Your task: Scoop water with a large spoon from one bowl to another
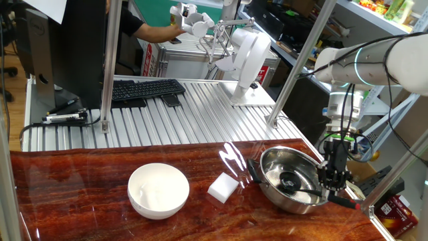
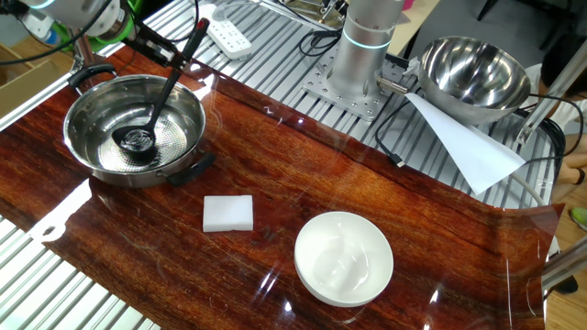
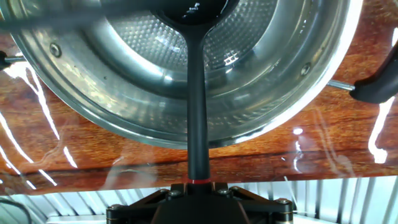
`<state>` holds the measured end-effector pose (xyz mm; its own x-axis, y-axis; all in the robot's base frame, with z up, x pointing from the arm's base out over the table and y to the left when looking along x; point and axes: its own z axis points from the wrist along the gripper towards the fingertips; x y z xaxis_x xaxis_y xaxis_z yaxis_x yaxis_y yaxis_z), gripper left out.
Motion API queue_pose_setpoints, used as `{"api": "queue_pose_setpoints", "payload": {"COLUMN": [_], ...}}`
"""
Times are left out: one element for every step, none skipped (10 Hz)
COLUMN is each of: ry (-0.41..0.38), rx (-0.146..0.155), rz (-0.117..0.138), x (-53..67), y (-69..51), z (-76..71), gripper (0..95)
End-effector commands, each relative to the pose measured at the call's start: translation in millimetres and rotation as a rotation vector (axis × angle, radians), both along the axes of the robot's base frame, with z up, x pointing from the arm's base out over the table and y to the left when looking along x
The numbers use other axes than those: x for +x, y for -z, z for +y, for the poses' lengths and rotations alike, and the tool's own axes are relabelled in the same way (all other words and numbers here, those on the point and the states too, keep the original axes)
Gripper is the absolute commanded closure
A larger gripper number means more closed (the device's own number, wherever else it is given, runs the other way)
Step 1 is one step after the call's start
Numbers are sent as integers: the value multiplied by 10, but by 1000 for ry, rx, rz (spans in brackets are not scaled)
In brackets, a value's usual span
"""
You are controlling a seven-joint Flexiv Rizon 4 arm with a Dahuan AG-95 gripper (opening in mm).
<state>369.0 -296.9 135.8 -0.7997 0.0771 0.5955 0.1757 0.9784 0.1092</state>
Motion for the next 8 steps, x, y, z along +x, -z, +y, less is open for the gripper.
{"api": "queue_pose_setpoints", "payload": {"ry": [4,6,10,14,15,1,-21,-25], "rx": [1,3,4,2,2,-4,-10,-8], "rz": [3,5,9,12,12,-9,-53,-85], "x": [15,28,43,60,71,81,87,84], "y": [60,93,122,155,173,198,214,217], "z": [-2,-12,-20,-23,-18,-5,0,3], "gripper": [950,950,950,950,950,950,950,950]}}
